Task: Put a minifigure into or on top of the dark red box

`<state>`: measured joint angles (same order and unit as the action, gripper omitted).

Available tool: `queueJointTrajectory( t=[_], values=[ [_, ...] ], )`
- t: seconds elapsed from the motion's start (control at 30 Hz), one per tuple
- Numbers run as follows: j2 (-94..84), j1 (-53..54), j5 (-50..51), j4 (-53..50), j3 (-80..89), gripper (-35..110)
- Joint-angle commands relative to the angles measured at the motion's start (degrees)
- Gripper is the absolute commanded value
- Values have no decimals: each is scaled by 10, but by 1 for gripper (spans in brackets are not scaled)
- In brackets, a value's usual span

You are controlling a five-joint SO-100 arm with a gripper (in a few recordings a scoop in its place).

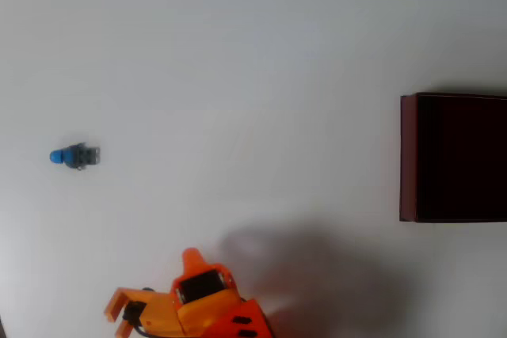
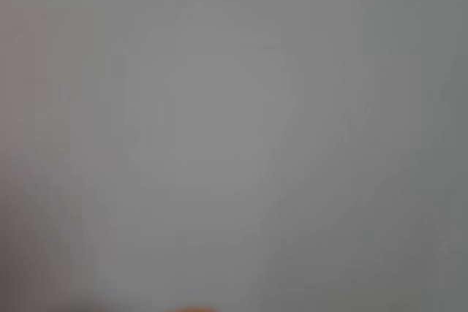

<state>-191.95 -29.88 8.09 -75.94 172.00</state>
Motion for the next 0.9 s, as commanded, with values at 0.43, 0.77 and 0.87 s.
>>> queueJointTrajectory(
  t=[0.43, 0.77, 0.87],
  values=[
    [-4, -6, 6, -11, 2, 0],
    [-4, -15, 43, 3, 4, 6],
    [-4, -2, 110, -13, -11, 7]
  ],
)
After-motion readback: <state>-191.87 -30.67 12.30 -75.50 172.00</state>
